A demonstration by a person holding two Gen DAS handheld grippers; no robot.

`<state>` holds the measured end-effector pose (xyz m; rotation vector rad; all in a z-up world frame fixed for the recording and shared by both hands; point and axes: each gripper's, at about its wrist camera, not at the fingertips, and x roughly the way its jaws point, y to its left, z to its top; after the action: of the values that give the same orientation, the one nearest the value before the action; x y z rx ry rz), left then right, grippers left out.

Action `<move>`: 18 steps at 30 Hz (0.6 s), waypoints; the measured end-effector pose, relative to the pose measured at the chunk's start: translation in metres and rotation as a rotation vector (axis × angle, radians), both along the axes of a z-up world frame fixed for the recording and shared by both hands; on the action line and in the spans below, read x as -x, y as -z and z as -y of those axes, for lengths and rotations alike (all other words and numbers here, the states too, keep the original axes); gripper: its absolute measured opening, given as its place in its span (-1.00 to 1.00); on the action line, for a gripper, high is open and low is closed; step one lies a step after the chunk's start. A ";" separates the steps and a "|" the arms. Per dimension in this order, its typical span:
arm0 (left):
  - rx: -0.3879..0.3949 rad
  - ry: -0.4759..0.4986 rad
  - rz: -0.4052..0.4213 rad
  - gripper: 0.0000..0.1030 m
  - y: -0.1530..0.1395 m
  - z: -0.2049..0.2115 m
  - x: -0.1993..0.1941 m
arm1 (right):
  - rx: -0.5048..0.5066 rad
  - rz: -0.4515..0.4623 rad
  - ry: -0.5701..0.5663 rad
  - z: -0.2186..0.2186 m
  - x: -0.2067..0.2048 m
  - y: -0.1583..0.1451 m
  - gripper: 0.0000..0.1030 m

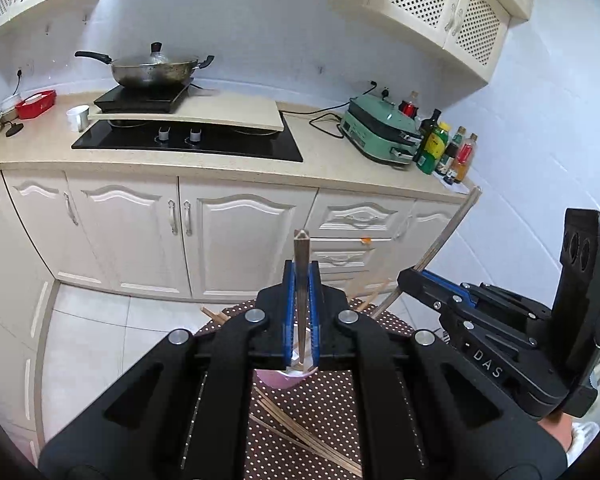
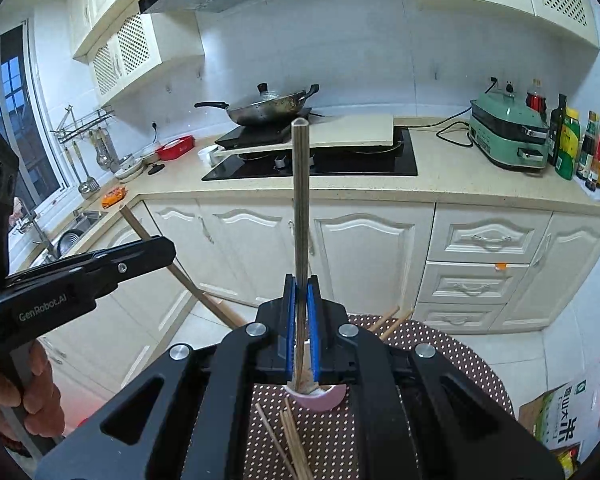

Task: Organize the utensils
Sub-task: 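Lift the chopstick with the right gripper over the pink cup and lower it in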

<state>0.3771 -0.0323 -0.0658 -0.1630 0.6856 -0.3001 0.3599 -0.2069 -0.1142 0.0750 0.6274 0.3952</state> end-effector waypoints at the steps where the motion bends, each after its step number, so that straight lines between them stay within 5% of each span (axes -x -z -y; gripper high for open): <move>1: -0.001 -0.001 -0.008 -0.88 0.003 0.000 -0.004 | 0.005 -0.003 0.002 -0.001 -0.003 0.003 -0.91; 18: -0.044 0.024 -0.177 -0.88 0.077 0.008 -0.018 | 0.007 -0.173 0.012 0.002 -0.013 0.063 -0.91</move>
<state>0.3950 -0.0404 -0.1432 -0.1408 0.8695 -0.2957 0.3730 -0.2088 -0.1772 0.1070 0.7989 0.3768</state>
